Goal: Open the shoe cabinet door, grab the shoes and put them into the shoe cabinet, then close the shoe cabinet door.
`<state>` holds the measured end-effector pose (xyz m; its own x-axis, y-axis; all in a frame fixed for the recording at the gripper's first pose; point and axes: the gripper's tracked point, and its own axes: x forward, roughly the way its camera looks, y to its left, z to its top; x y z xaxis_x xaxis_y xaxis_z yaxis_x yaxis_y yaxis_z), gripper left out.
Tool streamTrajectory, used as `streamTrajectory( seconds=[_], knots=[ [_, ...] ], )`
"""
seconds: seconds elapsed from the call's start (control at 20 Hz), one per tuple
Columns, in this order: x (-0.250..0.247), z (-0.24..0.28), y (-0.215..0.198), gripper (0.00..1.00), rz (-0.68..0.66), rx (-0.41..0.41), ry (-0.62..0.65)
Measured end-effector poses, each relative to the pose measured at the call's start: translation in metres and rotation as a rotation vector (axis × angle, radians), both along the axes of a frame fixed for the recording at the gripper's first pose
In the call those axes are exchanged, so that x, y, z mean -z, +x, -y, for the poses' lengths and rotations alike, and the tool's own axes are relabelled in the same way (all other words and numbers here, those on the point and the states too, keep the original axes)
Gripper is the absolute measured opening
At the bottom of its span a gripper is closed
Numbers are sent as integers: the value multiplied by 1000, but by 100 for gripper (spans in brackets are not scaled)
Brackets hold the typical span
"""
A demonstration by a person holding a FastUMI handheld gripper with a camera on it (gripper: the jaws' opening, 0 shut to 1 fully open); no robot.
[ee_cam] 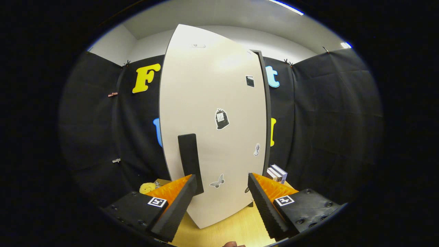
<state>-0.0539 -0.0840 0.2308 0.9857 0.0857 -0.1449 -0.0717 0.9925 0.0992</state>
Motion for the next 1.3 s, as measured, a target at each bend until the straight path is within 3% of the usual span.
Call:
streamTrajectory(
  seconds=[1.3],
  knots=[
    [-10, -2, 14, 98, 27, 33, 4]
  ],
)
